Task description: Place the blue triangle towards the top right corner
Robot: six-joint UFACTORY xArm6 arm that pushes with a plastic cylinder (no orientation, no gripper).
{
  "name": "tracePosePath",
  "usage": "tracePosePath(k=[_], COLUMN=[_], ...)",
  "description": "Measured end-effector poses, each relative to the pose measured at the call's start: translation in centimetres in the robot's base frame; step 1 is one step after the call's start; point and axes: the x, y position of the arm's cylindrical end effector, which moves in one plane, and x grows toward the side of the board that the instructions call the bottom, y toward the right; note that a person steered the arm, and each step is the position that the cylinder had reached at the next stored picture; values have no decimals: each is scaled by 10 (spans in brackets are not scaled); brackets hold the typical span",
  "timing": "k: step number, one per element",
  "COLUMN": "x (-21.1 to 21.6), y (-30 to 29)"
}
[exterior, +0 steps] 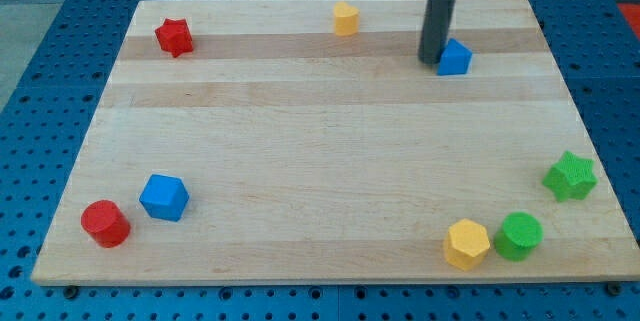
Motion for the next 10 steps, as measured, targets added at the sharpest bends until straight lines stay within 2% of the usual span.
tracePosePath(k=[2,3,4,5,6,10], x=[2,39,78,35,-11,1], y=[3,-12,8,35,35,12])
